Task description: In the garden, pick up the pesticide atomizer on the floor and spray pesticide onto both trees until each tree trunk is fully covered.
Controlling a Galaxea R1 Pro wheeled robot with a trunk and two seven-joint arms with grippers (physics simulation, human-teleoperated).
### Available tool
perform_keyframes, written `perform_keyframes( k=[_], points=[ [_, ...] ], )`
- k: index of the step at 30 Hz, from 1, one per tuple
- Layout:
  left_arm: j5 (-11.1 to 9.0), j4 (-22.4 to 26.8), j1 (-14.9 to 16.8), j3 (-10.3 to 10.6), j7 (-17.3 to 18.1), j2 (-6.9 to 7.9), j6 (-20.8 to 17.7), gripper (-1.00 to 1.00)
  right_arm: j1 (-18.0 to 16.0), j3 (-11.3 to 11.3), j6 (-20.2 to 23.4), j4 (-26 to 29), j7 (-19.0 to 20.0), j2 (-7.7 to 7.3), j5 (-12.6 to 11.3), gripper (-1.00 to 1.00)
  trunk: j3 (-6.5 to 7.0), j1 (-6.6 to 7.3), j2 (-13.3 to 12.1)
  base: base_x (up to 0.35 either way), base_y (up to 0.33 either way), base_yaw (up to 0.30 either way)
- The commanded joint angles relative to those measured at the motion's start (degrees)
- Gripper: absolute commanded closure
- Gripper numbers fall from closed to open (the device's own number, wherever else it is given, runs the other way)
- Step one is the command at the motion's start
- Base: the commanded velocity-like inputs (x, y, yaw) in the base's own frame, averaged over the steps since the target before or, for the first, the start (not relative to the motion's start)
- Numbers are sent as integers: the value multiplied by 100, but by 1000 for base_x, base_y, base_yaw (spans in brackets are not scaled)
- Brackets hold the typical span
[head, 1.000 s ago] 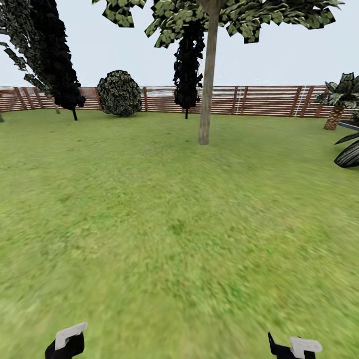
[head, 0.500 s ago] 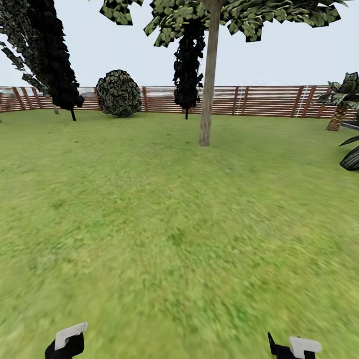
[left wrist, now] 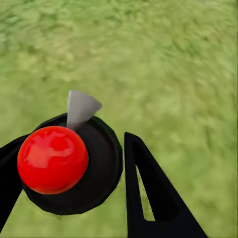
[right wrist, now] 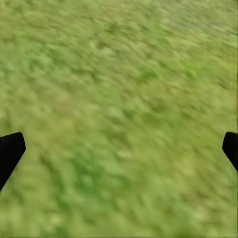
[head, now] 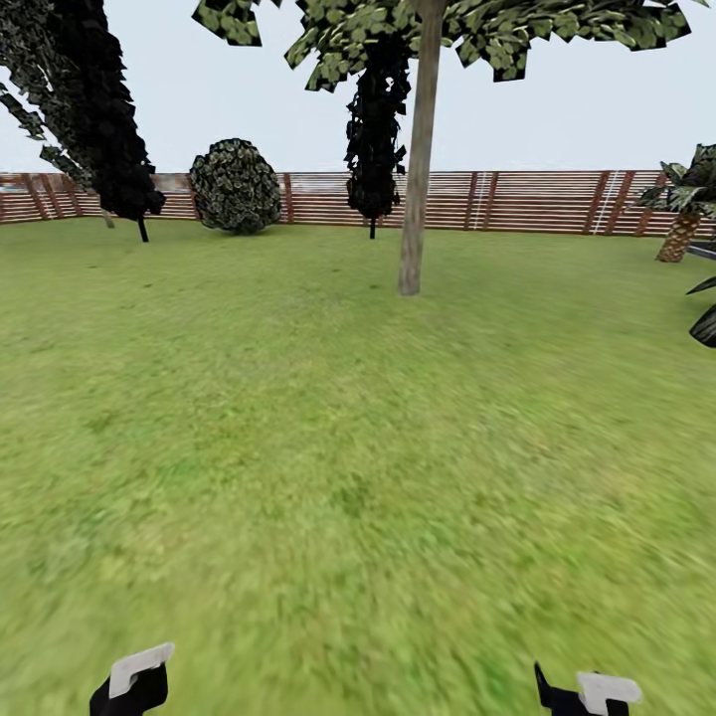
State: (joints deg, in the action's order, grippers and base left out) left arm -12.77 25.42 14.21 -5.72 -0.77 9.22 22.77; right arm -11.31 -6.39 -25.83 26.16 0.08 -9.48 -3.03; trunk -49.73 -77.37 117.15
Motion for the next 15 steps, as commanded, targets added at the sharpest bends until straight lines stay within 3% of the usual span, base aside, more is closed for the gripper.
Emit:
perform_keyframes(
  k=[1,10,15],
  points=[
    [-24,-2,3,10,-11,1,17,100,-3,6,-20,-5,1,-1,-31,-100,-5,-3,2,338,0,0],
    [-24,-2,3,10,-11,1,17,100,-3,6,-19,-4,0,-1,-31,-100,-5,-3,2,338,0,0],
    [-26,-2,3,10,-11,-1,17,100,-3,6,-19,-6,1,-1,-31,-100,-5,-3,2,338,0,-176]
  ],
)
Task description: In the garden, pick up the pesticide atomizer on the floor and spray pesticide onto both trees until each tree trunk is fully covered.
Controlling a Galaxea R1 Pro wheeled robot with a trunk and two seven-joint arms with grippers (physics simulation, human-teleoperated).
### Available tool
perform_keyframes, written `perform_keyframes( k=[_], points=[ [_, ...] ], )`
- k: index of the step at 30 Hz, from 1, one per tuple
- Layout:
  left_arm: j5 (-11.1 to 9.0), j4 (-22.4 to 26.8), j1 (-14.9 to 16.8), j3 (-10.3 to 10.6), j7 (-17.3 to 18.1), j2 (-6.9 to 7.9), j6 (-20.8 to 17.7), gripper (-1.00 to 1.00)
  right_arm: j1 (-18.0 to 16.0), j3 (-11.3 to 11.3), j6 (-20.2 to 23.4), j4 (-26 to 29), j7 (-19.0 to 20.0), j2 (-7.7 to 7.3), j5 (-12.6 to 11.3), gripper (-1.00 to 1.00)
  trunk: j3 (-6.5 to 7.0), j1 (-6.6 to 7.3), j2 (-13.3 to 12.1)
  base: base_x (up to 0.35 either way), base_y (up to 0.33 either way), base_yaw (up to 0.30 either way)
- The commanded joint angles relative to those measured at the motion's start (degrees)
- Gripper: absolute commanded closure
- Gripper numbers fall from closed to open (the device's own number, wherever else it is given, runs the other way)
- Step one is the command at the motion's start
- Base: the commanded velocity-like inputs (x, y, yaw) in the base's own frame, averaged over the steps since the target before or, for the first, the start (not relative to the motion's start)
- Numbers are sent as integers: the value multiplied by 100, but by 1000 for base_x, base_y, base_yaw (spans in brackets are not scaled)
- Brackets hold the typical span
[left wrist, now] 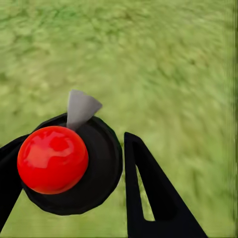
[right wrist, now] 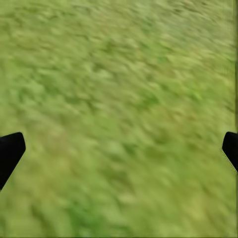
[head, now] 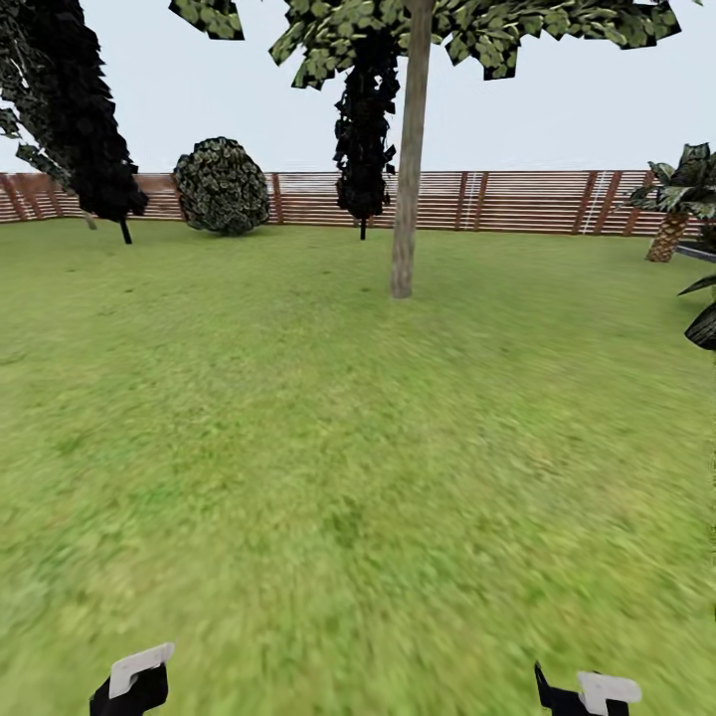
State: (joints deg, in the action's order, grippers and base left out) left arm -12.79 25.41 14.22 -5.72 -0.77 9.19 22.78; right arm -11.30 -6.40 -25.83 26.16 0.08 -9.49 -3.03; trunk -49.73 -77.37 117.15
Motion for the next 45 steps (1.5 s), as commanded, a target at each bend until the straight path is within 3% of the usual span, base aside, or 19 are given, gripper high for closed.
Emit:
perform_keyframes(
  k=[1,45],
  points=[
    [-26,-1,2,9,-11,2,16,100,-4,7,-19,-5,1,0,-31,-100,-5,-3,2,338,0,-131],
    [-22,-1,2,9,-11,3,16,100,-4,7,-19,-5,-6,0,-31,-100,-5,-3,2,338,0,-6]
  ],
)
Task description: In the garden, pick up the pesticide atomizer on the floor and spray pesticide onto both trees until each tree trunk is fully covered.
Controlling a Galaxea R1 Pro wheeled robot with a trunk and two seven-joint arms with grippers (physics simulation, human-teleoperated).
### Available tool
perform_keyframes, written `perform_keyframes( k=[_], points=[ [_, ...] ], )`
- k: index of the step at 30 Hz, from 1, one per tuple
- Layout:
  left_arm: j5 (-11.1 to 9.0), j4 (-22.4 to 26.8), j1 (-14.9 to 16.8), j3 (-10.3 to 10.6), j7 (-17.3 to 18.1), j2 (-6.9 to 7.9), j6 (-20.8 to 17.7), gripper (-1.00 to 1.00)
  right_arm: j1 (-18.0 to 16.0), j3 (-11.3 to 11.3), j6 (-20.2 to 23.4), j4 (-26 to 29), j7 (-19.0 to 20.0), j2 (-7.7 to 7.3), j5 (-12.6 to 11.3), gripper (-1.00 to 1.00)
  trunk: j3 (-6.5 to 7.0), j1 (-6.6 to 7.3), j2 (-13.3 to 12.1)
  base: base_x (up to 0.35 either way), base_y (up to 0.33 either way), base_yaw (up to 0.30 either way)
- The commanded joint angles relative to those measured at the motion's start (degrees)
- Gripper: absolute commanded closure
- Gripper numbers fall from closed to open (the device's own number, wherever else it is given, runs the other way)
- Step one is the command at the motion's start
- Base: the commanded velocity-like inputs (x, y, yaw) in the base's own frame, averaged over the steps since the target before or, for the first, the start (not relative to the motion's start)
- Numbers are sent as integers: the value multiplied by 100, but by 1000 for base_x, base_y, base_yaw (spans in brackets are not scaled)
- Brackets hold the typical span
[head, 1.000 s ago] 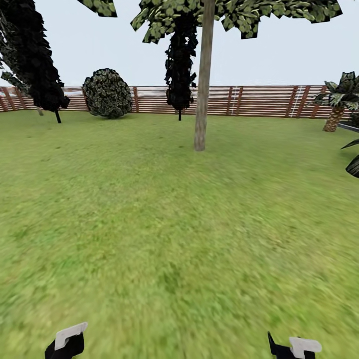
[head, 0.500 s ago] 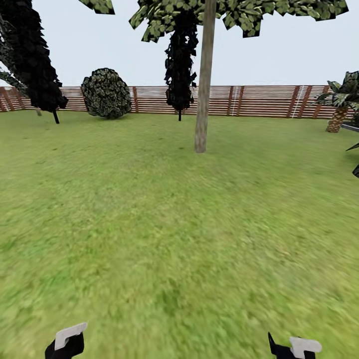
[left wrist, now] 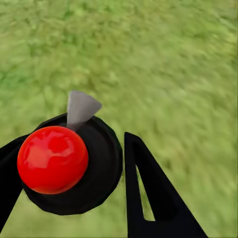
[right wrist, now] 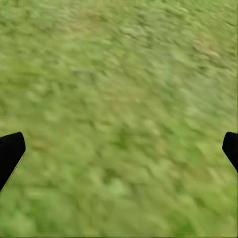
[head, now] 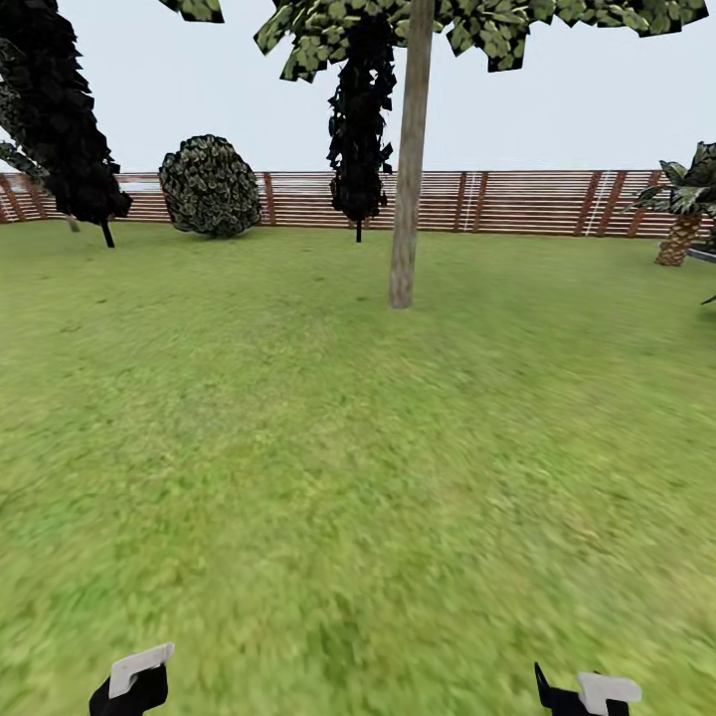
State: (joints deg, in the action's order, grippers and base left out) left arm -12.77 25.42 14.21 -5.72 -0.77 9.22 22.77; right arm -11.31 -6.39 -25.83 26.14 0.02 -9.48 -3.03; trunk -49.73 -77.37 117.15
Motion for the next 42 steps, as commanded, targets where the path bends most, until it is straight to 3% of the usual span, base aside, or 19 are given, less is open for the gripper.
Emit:
perform_keyframes(
  k=[1,42],
  points=[
    [-24,-2,3,10,-11,1,17,100,-3,7,-19,-4,-1,-1,-31,-100,-5,-3,2,338,0,0],
    [-24,-2,3,10,-11,0,17,100,-3,7,-19,-4,-7,-1,-31,-100,-5,-3,2,338,0,0]
  ],
)
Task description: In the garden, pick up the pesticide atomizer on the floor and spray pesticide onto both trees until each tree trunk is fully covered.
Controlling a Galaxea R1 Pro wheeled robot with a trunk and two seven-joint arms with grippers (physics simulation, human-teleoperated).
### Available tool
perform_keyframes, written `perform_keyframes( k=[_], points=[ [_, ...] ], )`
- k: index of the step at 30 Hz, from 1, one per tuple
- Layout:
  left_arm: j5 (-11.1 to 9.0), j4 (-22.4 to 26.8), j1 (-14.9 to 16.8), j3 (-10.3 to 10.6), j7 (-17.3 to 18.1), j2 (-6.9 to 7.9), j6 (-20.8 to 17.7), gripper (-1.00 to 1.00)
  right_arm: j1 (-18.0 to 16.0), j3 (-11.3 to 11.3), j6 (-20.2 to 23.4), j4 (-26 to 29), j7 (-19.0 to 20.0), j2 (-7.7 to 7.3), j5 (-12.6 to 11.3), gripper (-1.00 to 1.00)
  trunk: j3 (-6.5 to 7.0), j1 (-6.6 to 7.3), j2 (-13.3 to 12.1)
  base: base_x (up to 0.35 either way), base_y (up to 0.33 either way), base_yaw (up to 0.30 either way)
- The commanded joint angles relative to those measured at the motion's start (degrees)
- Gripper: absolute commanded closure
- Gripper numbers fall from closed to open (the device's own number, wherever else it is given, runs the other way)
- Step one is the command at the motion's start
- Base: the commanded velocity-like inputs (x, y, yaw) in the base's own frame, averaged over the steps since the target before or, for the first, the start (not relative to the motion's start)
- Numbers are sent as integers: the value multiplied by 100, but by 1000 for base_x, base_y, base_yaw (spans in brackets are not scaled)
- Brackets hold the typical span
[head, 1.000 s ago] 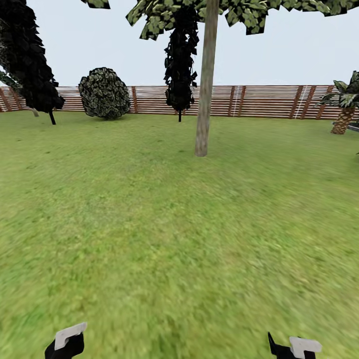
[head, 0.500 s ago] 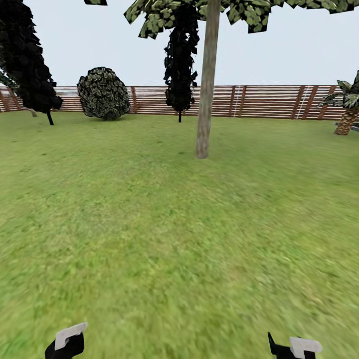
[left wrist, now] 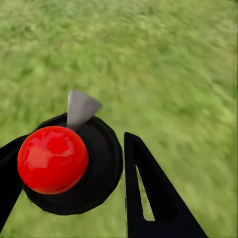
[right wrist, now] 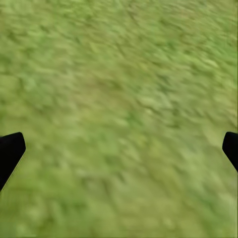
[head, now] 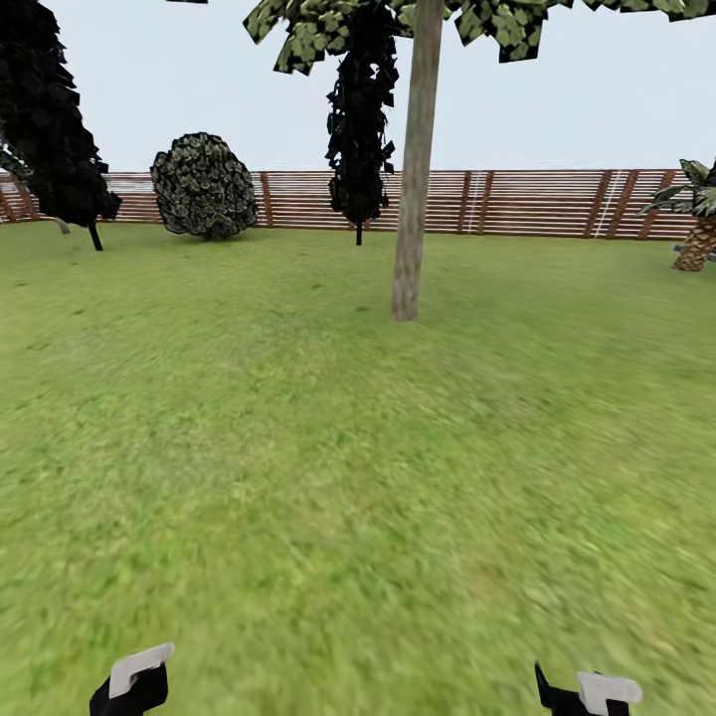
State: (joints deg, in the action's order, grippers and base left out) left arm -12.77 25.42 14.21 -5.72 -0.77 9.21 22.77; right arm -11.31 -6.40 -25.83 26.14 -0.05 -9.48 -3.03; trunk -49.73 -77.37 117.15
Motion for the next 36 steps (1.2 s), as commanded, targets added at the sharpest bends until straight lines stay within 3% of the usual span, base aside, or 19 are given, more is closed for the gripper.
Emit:
perform_keyframes(
  k=[1,30,36],
  points=[
    [-24,-2,3,10,-11,1,17,100,-3,7,-19,-4,-2,-1,-31,-100,-5,-3,2,338,0,0],
    [-24,-2,3,10,-11,1,17,100,-3,7,-19,1,13,-1,-31,-100,-5,-3,2,338,0,-1],
    [-25,-2,3,10,-11,-1,17,100,-3,7,-19,-3,14,-1,-31,-100,8,-3,2,338,0,-163]
  ],
)
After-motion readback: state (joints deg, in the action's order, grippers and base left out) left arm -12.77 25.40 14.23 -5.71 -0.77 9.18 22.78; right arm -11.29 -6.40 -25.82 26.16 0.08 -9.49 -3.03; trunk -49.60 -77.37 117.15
